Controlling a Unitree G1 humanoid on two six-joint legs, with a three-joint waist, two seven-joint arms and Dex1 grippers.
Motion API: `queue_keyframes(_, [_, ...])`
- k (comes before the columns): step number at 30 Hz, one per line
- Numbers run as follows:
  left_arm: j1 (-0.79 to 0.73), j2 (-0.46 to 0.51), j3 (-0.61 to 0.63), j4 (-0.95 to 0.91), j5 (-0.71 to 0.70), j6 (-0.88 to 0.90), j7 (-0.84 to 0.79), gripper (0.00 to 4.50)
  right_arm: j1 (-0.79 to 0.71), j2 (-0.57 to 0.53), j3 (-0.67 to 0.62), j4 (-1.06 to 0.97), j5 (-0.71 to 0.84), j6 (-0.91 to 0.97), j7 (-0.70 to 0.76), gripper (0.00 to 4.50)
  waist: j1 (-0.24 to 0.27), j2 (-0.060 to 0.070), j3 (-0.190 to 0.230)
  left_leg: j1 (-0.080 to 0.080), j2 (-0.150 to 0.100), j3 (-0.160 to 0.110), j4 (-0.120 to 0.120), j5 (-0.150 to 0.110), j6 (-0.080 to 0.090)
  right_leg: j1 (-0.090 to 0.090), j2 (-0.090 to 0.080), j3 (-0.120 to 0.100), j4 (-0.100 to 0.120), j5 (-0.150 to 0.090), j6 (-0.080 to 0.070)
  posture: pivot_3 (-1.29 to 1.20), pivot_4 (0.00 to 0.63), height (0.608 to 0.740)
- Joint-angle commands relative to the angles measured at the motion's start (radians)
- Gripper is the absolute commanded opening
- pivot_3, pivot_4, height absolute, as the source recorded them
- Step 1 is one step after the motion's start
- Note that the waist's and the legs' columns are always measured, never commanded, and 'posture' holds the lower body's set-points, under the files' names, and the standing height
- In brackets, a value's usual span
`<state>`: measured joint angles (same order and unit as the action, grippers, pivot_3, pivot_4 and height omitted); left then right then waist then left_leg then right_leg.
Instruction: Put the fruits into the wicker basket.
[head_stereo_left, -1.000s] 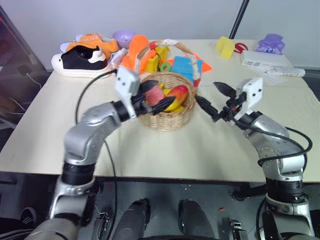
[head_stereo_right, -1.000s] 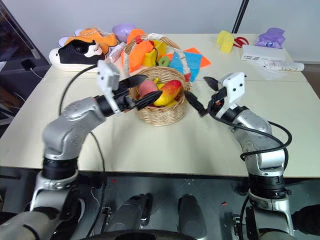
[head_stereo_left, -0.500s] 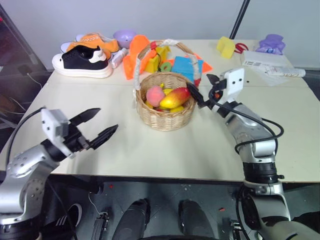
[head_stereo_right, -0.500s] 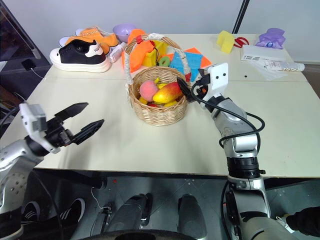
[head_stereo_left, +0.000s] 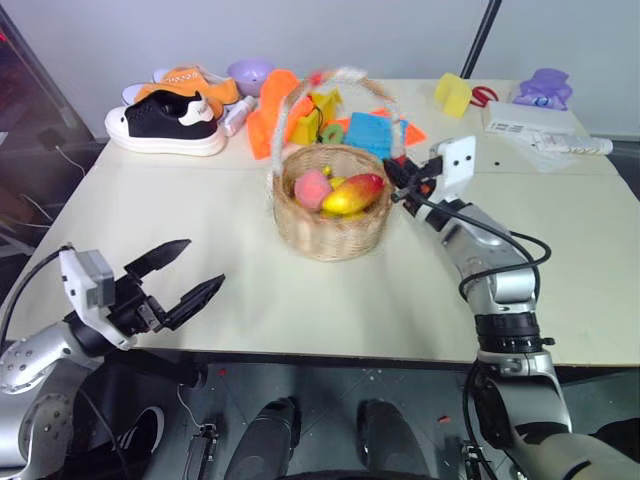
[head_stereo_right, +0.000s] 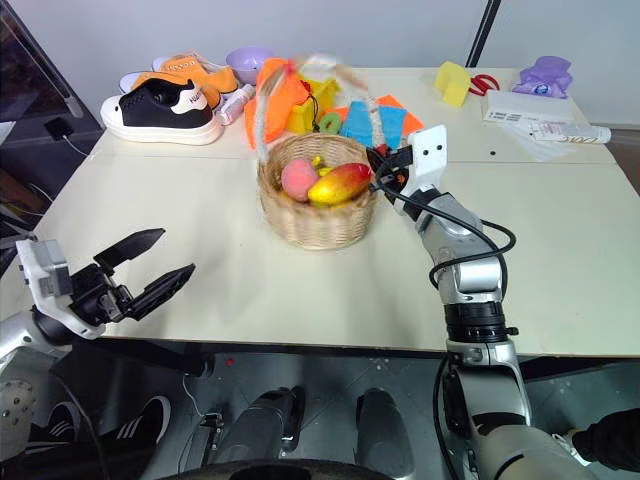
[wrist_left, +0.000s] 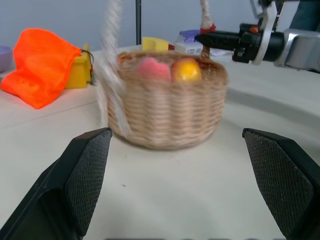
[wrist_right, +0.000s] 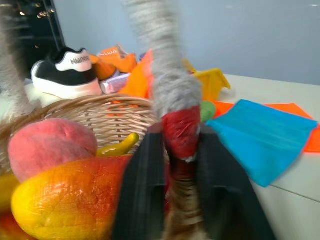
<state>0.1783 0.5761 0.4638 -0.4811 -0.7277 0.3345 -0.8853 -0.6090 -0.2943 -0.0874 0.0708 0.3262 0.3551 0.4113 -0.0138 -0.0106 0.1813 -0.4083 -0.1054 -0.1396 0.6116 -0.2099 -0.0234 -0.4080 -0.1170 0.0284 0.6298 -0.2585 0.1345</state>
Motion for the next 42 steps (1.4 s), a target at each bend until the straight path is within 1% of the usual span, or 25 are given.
queue_keyframes(1, [-0.028,0.010,-0.002,0.003,-0.012,-0.026,-0.007,4.50,-0.008,-0.025,-0.043,-0.044,0.012,-0.031,0.010,0.03,0.000,0.000,0.000,0.000,0.000,0.000,0.000,0.000,0.000,0.000,0.000,0.000,0.000,0.000,0.000,0.00,0.150,0.740])
queue_keyframes(6, [-0.097,0.020,-0.043,0.057,-0.004,-0.032,-0.032,4.50,-0.002,-0.088,-0.124,-0.077,0.037,-0.051,0.015,0.03,0.002,0.001,0.000,0.000,0.000,0.000,0.000,0.000,0.000,0.000,0.000,0.000,0.000,0.000,0.000,0.00,0.150,0.740])
queue_keyframes(9, [-0.163,0.022,-0.093,0.115,0.010,-0.038,-0.062,4.50,0.023,-0.172,-0.215,-0.094,0.037,-0.068,0.013,0.03,0.005,0.001,0.001,0.000,0.000,0.000,0.000,0.000,0.000,0.000,0.000,0.000,0.000,0.000,0.000,0.00,0.150,0.740])
queue_keyframes(13, [-0.276,0.019,-0.173,0.199,0.037,-0.053,-0.112,4.50,0.114,-0.296,-0.330,-0.102,0.004,-0.097,-0.002,0.03,0.017,0.001,0.001,-0.001,-0.001,0.000,0.000,0.000,0.000,0.001,-0.001,-0.001,-0.001,0.000,0.001,0.00,0.150,0.740])
queue_keyframes(16, [-0.376,0.006,-0.237,0.275,0.060,-0.068,-0.156,4.50,0.200,-0.369,-0.445,-0.090,-0.042,-0.134,-0.064,0.03,0.022,0.001,0.001,-0.001,0.000,0.000,0.000,0.000,0.001,0.001,0.000,-0.001,-0.001,0.000,0.001,0.00,0.150,0.740])
queue_keyframes(18, [-0.434,-0.001,-0.270,0.329,0.071,-0.080,-0.188,4.50,0.256,-0.392,-0.513,-0.089,-0.068,-0.148,-0.113,0.03,0.023,0.002,0.001,-0.001,-0.001,0.001,0.000,0.000,0.001,0.001,-0.001,-0.001,-0.001,0.000,0.001,0.00,0.150,0.740])
queue_keyframes(21, [-0.511,-0.011,-0.307,0.411,0.092,-0.105,-0.233,4.50,0.347,-0.382,-0.574,-0.118,-0.097,-0.157,-0.173,0.03,0.019,0.003,0.001,-0.001,-0.001,0.001,0.000,0.000,0.001,0.000,0.000,-0.001,-0.001,0.001,0.002,0.00,0.150,0.740])
queue_keyframes(24, [-0.560,-0.020,-0.329,0.472,0.106,-0.123,-0.271,4.50,0.395,-0.355,-0.615,-0.153,-0.108,-0.165,-0.236,0.03,0.005,0.003,0.000,0.000,0.000,0.002,0.000,0.000,0.001,0.000,0.000,0.000,0.000,0.002,0.003,0.00,0.150,0.740])
queue_keyframes(26, [-0.579,-0.023,-0.342,0.498,0.118,-0.134,-0.291,4.50,0.411,-0.334,-0.644,-0.162,-0.099,-0.147,-0.277,0.03,-0.004,0.005,0.001,0.000,0.000,0.002,0.000,0.000,0.001,0.000,0.000,0.000,0.000,0.002,0.004,0.00,0.150,0.740])
queue_keyframes(29, [-0.594,-0.030,-0.348,0.519,0.126,-0.144,-0.302,4.50,0.416,-0.288,-0.668,-0.167,-0.058,-0.125,-0.311,0.03,-0.005,0.005,0.000,0.000,0.000,0.002,0.000,0.000,0.001,0.000,0.000,0.001,0.000,0.002,0.004,0.00,0.150,0.740])
queue_keyframes(32, [-0.590,-0.034,-0.350,0.515,0.126,-0.145,-0.303,4.50,0.412,-0.267,-0.663,-0.167,-0.046,-0.109,-0.335,0.03,-0.003,0.005,0.000,0.000,0.000,0.002,0.001,0.000,0.001,0.001,0.000,0.001,0.000,0.002,0.004,0.00,0.150,0.740])
queue_keyframes(34, [-0.580,-0.033,-0.347,0.506,0.126,-0.143,-0.300,4.50,0.414,-0.255,-0.656,-0.169,-0.021,-0.103,-0.326,0.03,-0.001,0.005,0.000,0.000,0.000,0.002,0.001,0.000,0.001,0.001,0.000,0.001,0.000,0.002,0.004,0.00,0.150,0.740])
queue_keyframes(36, [-0.570,-0.032,-0.342,0.500,0.124,-0.140,-0.296,4.50,0.414,-0.249,-0.653,-0.170,-0.006,-0.104,-0.323,1.01,0.000,0.005,0.000,0.000,0.000,0.002,0.001,0.000,0.001,0.001,0.000,0.001,0.000,0.002,0.004,0.00,0.150,0.740])
queue_keyframes(37, [-0.566,-0.032,-0.340,0.496,0.124,-0.141,-0.293,4.50,0.415,-0.250,-0.652,-0.170,-0.005,-0.105,-0.326,1.34,0.000,0.005,0.000,0.000,0.000,0.002,0.001,0.000,0.001,0.001,0.000,0.001,0.000,0.002,0.004,0.00,0.150,0.740])
queue_keyframes(38, [-0.562,-0.033,-0.339,0.493,0.124,-0.142,-0.290,4.50,0.416,-0.249,-0.652,-0.170,-0.002,-0.104,-0.330,1.90,0.000,0.005,0.000,0.000,0.000,0.002,0.001,0.000,0.001,0.001,0.000,0.001,0.000,0.002,0.004,0.00,0.150,0.740])
queue_keyframes(39, [-0.560,-0.034,-0.338,0.493,0.125,-0.145,-0.286,4.50,0.416,-0.245,-0.651,-0.174,0.009,-0.098,-0.331,2.18,0.001,0.005,0.000,0.000,0.000,0.001,0.001,0.000,0.001,0.001,0.000,0.001,0.000,0.002,0.004,0.00,0.150,0.740])
queue_keyframes(40, [-0.559,-0.037,-0.336,0.493,0.127,-0.149,-0.279,4.50,0.418,-0.238,-0.650,-0.183,0.018,-0.091,-0.337,2.82,0.001,0.005,0.000,0.000,0.000,0.001,0.001,0.000,0.001,0.001,0.000,0.001,0.000,0.002,0.004,0.00,0.150,0.740])
queue_keyframes(41, [-0.557,-0.040,-0.335,0.494,0.129,-0.153,-0.273,4.50,0.427,-0.232,-0.646,-0.197,0.018,-0.086,-0.345,3.26,0.001,0.005,0.000,0.000,0.000,0.001,0.001,0.000,0.001,0.001,0.000,0.001,0.000,0.002,0.004,0.00,0.150,0.740])
queue_keyframes(42, [-0.555,-0.042,-0.334,0.494,0.131,-0.158,-0.270,4.50,0.441,-0.226,-0.640,-0.214,0.013,-0.083,-0.352,3.81,0.001,0.005,0.000,0.000,0.000,0.001,0.001,0.000,0.001,0.001,0.000,0.001,0.000,0.002,0.004,0.00,0.150,0.740])
